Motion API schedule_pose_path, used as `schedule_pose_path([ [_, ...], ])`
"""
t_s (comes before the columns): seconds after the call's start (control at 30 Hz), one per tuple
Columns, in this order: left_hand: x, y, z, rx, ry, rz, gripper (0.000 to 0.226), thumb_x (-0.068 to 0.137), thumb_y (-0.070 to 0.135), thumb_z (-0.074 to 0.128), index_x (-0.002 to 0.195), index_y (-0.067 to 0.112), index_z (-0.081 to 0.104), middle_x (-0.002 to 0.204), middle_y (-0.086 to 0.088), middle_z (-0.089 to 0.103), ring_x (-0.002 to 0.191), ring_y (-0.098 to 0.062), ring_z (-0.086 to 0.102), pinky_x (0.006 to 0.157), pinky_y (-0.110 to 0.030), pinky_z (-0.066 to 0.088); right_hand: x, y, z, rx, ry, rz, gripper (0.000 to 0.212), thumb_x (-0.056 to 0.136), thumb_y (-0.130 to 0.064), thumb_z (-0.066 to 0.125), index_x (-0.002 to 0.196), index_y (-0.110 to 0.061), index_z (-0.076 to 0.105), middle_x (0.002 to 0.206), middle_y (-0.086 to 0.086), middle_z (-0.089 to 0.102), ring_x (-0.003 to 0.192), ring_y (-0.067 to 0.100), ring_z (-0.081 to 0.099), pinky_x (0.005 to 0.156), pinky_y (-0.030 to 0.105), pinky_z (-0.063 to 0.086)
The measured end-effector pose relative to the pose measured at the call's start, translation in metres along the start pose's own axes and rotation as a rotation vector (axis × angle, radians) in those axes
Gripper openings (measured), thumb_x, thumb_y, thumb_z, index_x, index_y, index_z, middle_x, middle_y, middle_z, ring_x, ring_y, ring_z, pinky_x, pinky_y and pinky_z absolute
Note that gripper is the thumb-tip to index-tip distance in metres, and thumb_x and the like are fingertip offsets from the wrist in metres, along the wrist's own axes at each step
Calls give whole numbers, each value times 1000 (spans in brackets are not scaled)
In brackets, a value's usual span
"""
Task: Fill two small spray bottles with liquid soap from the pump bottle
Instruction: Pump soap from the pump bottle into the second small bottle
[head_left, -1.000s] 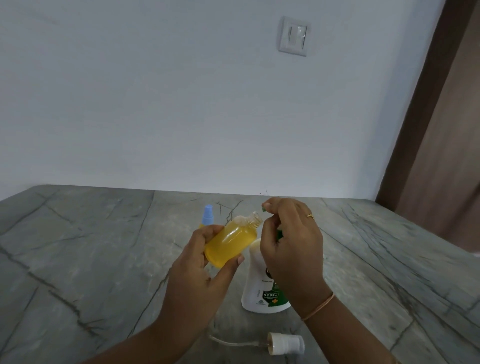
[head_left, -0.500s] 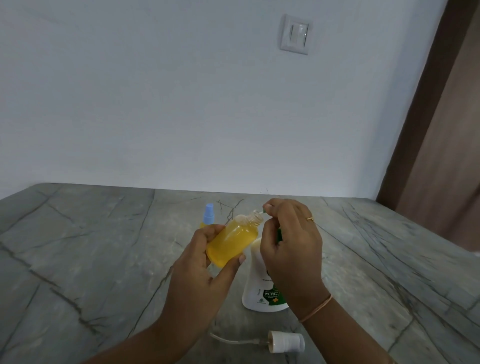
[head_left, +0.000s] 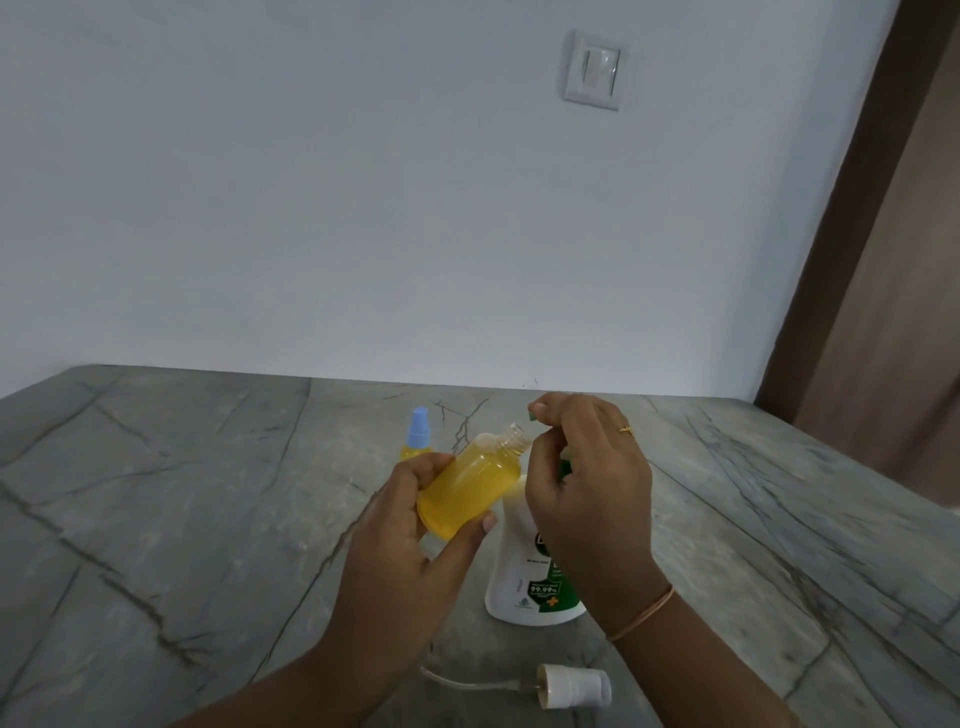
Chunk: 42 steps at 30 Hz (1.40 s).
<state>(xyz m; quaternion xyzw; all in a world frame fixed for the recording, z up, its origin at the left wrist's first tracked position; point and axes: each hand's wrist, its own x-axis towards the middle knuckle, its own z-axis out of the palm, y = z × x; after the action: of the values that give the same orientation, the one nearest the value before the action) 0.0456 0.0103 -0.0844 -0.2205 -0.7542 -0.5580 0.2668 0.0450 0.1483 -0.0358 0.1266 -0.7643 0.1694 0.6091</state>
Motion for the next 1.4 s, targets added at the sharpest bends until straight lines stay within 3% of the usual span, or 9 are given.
schedule_pose_path([
  [0.13, 0, 0, 0, -6, 2, -16, 37, 65, 46, 65, 96, 46, 44, 97, 30, 53, 96, 7, 55, 69, -4, 45, -5, 0, 2, 13, 22, -20, 21, 79, -4, 43, 82, -2, 64, 82, 7, 66, 80, 19, 60, 64, 29, 51],
  [0.23, 0, 2, 0, 12, -7, -25, 38, 64, 48, 63, 96, 46, 42, 97, 30, 51, 91, 3, 57, 67, -5, 44, -7, 0, 3, 15, 24, -28, 22, 79, -3, 43, 82, -1, 65, 82, 7, 67, 80, 20, 61, 64, 29, 52],
  [0.43, 0, 1, 1, 22, -5, -17, 40, 63, 49, 62, 97, 46, 41, 101, 29, 49, 93, 0, 56, 76, -11, 41, -2, -1, 0, -2, -2, -4, 23, 79, -7, 42, 83, -4, 63, 80, 5, 67, 76, 19, 62, 61, 26, 50],
  [0.8, 0, 3, 0, 24, -6, -27, 39, 63, 49, 62, 95, 47, 41, 98, 30, 50, 89, 0, 56, 66, 1, 42, -5, -1, 0, 19, 25, -24, 22, 79, -4, 42, 81, -2, 64, 80, 7, 66, 76, 20, 62, 62, 28, 52],
  [1.0, 1, 0, 0, -5, -5, -19, 41, 62, 52, 62, 98, 46, 43, 102, 26, 53, 94, -4, 58, 74, -13, 47, -3, -1, -1, 7, 11, -4, 22, 79, -7, 42, 82, -4, 64, 80, 4, 66, 76, 17, 61, 60, 26, 51],
  [1.2, 1, 3, 0, 9, 0, -9, 37, 64, 49, 62, 96, 46, 43, 97, 29, 52, 97, 9, 53, 69, -2, 44, -5, 0, 1, 10, 23, -18, 21, 79, -4, 43, 82, -2, 64, 81, 6, 66, 79, 19, 60, 63, 28, 51],
  [1.4, 0, 3, 0, 0, 6, -12, 40, 63, 50, 63, 97, 46, 43, 100, 26, 54, 93, -5, 59, 74, -12, 48, -7, 1, 1, 10, 31, -30, 22, 79, -3, 43, 82, -2, 65, 82, 7, 67, 80, 19, 61, 66, 27, 52],
])
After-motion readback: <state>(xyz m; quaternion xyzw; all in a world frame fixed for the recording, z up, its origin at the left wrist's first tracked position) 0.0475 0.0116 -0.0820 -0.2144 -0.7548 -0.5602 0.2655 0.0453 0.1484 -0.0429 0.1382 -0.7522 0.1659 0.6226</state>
